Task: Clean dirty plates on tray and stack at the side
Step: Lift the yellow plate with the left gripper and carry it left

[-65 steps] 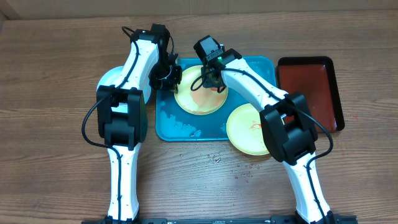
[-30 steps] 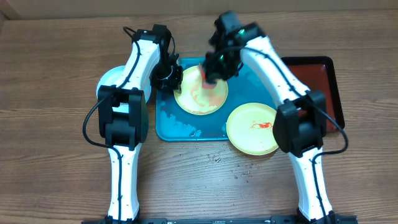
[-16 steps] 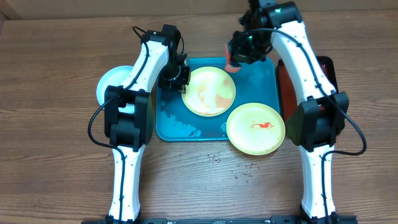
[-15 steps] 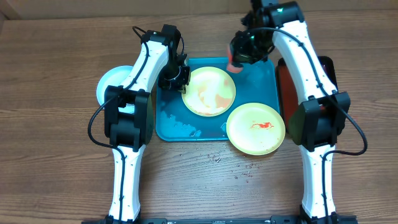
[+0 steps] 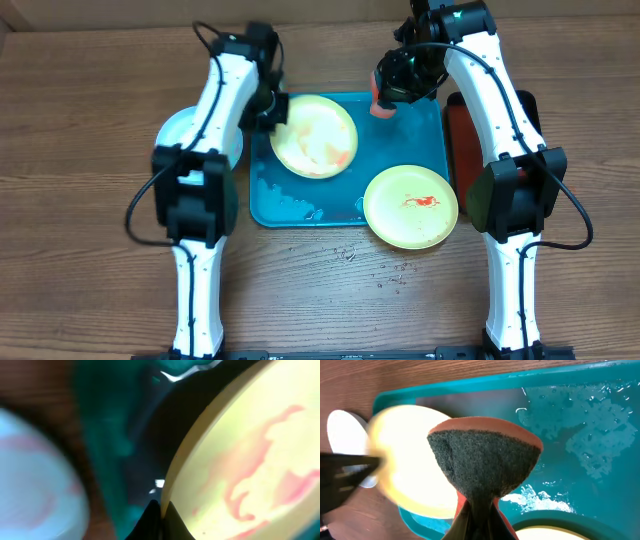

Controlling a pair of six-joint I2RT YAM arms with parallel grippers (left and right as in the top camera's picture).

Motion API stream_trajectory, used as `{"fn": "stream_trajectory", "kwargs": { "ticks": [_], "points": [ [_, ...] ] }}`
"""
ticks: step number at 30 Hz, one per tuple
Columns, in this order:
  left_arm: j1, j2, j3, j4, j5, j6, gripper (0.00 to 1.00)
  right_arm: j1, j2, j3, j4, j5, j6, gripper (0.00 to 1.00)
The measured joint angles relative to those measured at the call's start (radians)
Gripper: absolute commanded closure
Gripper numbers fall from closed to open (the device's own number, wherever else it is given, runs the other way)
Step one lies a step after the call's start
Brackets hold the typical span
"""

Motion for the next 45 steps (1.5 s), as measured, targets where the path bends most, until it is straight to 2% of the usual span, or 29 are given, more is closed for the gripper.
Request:
{"fn": "stream_trajectory", "kwargs": {
  "ticks": [6, 11, 19, 28, 37, 45],
  "points": [
    [0.003, -0.192, 0.026, -0.012, -0.108, 0.003, 0.95, 0.0, 0.0, 0.0, -0.014, 0.0, -0.014, 0.96],
    [0.002, -0.28, 0.037, -0.026, -0.204, 0.003, 0.96, 0.0, 0.0, 0.0, -0.018, 0.0, -0.019, 0.96],
    [-0.043, -0.286, 0.036, -0.058, -0.457, -0.041, 0.96, 0.0, 0.0, 0.0, -0.021, 0.0, -0.023, 0.96],
    [-0.229, -0.286, 0.001, -0.058, -0.797, -0.187, 0.95, 0.0, 0.0, 0.0, -0.03, 0.002, -0.023, 0.96],
    [-0.299, -0.286, -0.068, -0.099, -0.883, -0.314, 0.96, 0.0, 0.0, 0.0, -0.031, 0.008, -0.023, 0.96],
    [-0.311, -0.286, -0.068, -0.103, -0.982, -0.339, 0.96, 0.0, 0.0, 0.0, -0.034, 0.007, -0.024, 0.96]
  ]
}}
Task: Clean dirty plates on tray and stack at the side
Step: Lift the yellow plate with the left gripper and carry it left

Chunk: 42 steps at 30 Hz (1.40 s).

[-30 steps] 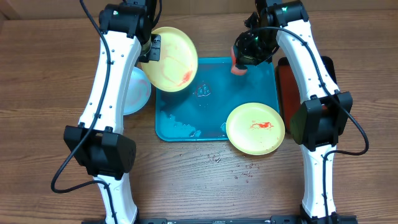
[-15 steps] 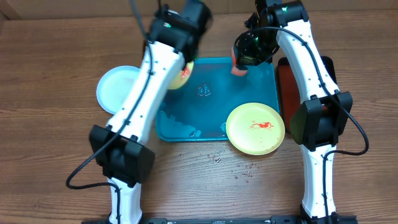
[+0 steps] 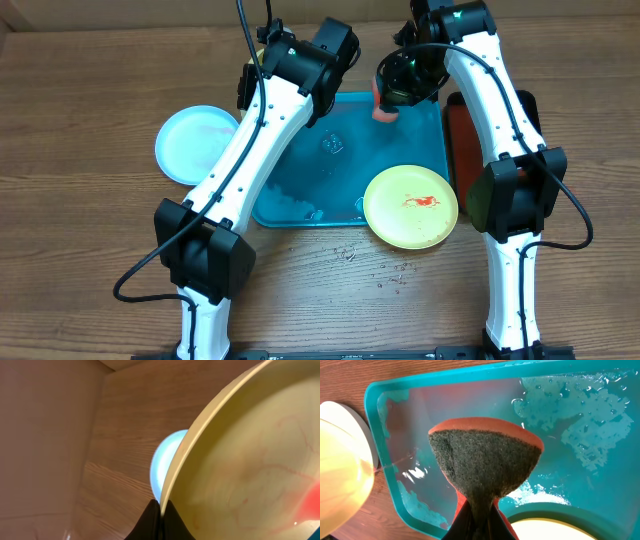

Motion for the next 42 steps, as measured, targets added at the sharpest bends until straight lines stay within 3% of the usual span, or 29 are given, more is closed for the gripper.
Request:
{"fn": "stream_trajectory", "kwargs": {
  "ticks": [23, 42],
  "points": [
    [-0.08, 0.0, 0.0, 0.005, -0.22, -0.026, 0.96, 0.0, 0.0, 0.0, -0.002, 0.0, -0.002, 0.96],
    [-0.098, 0.0, 0.0, -0.046, -0.261, -0.053, 0.96, 0.0, 0.0, 0.0, 0.003, 0.0, -0.003, 0.96]
  ]
}}
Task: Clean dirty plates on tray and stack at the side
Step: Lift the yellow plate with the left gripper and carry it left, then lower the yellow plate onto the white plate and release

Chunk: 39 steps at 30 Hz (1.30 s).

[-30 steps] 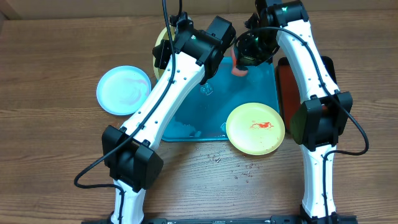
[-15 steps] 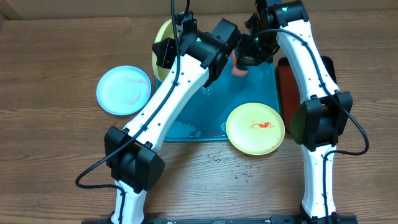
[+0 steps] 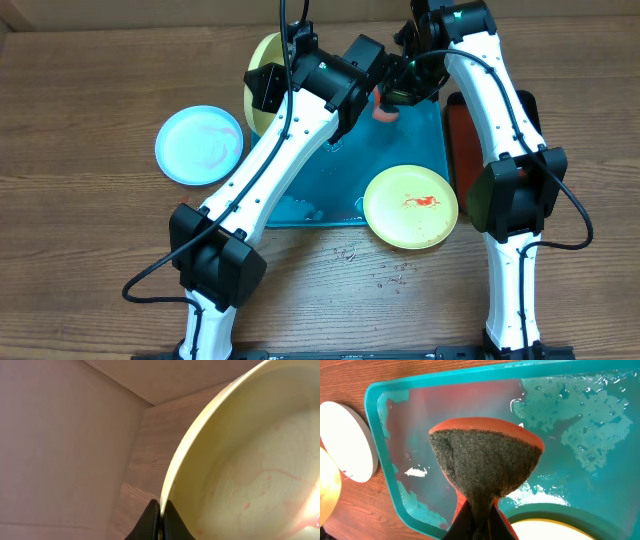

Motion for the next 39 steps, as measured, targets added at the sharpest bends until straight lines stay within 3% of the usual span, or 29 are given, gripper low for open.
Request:
{"fn": "stream_trajectory", "kwargs": {
  "ticks": [12, 20, 29, 35, 39],
  "points": [
    [0.0, 0.0, 0.0, -0.078, -0.002, -0.136, 0.96, 0.0, 0.0, 0.0, 0.001, 0.0, 0.0, 0.96],
    [0.023, 0.0, 0.0, -0.074, 0.171, -0.145, 0.95, 0.0, 0.0, 0.0, 0.001, 0.0, 0.0, 0.96],
    [0.263, -0.013, 0.0, 0.047, 0.638, 0.1, 0.96, 0.0, 0.0, 0.0, 0.002, 0.0, 0.001, 0.96],
    [0.542, -0.045, 0.0, 0.073, 1.053, 0.292, 0.95, 0.0, 0.0, 0.0, -0.006, 0.0, 0.0, 0.96],
    [0.731, -0.047, -0.001, 0.077, 1.244, 0.369, 0.96, 0.0, 0.0, 0.0, -0.006, 0.0, 0.001, 0.96]
  ]
}}
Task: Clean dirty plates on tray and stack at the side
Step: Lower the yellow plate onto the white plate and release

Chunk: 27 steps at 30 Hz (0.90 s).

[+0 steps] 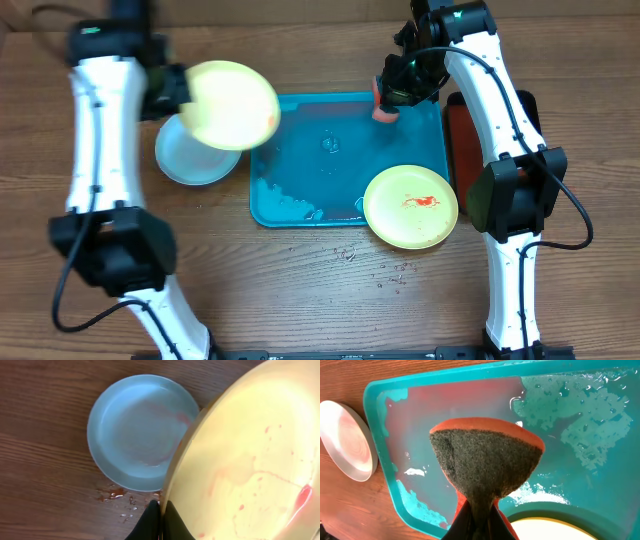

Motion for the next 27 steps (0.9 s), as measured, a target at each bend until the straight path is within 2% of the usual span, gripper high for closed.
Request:
{"fn": "stream_trajectory", "kwargs": {
  "ticks": [6, 9, 16, 24, 25, 27],
  "points": [
    [0.205, -0.012, -0.098, 0.06, 0.147, 0.056, 0.96, 0.0, 0.0, 0.0, 0.0, 0.0, 0.0, 0.96],
    [0.259, -0.017, -0.213, 0.156, 0.18, 0.062, 0.96, 0.0, 0.0, 0.0, 0.0, 0.0, 0.0, 0.96],
    [0.317, -0.018, -0.445, 0.384, 0.238, 0.052, 0.96, 0.0, 0.0, 0.0, 0.0, 0.0, 0.0, 0.96],
    [0.32, -0.018, -0.654, 0.613, 0.257, 0.018, 0.95, 0.0, 0.0, 0.0, -0.001, 0.0, 0.0, 0.96],
    [0.32, -0.018, -0.674, 0.632, 0.258, 0.011, 0.88, 0.0, 0.0, 0.0, -0.001, 0.0, 0.0, 0.96],
    [0.32, -0.018, -0.705, 0.652, 0.259, 0.005, 0.67, 0.0, 0.0, 0.0, -0.001, 0.0, 0.0, 0.96]
  ]
}}
